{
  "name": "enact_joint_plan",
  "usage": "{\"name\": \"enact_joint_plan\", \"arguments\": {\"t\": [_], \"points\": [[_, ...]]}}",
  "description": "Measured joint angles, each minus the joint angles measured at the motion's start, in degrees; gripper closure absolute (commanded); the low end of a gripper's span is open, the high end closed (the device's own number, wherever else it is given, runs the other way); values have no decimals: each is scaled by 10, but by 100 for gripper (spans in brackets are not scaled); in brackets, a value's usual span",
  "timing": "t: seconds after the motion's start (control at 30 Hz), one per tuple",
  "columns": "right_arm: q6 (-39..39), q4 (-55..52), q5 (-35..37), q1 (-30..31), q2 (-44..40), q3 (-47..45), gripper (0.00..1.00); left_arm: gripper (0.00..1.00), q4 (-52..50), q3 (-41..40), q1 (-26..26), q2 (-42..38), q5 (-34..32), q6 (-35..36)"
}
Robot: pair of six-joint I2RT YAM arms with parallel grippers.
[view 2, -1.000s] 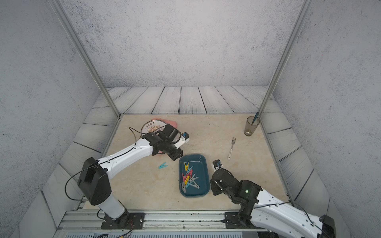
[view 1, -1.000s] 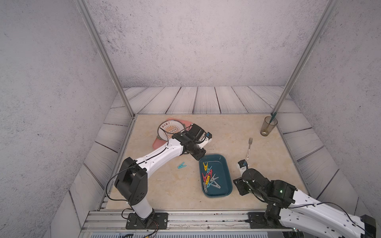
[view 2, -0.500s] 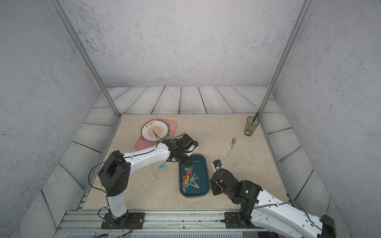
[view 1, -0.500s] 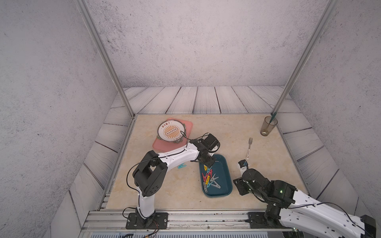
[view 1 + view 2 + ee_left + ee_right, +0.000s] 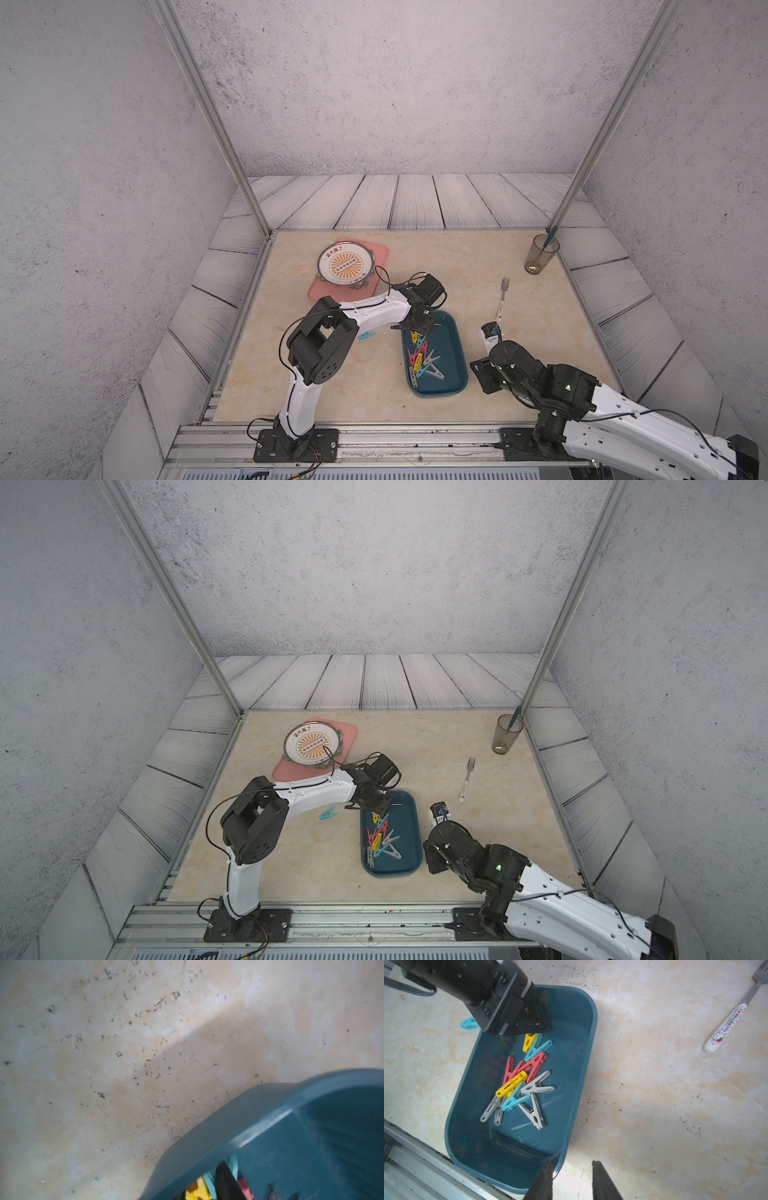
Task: Take the clothespins out of the storage box
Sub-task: Pick up the clothespin from the storage box.
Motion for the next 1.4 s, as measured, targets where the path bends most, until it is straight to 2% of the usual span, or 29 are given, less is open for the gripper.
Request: {"name": "enact_joint_plan", "arguments": {"t": [0.4, 0.77, 0.93, 1.23, 1.4], "points": [[0, 0, 0, 0, -11, -5, 65, 71, 0, 14, 0, 29, -6, -15], [0, 1, 0, 0, -15, -7, 65, 90, 0, 23, 0, 36, -22, -18], [0, 2, 0, 0, -14, -7, 65, 95, 0, 23, 0, 33, -26, -14], [-3, 9, -5, 0, 0, -7, 65, 95, 3, 23, 0, -52, -25, 20], [-5, 18, -12, 0, 13, -7, 65, 98, 23, 4, 0, -104, 0, 40]]}}
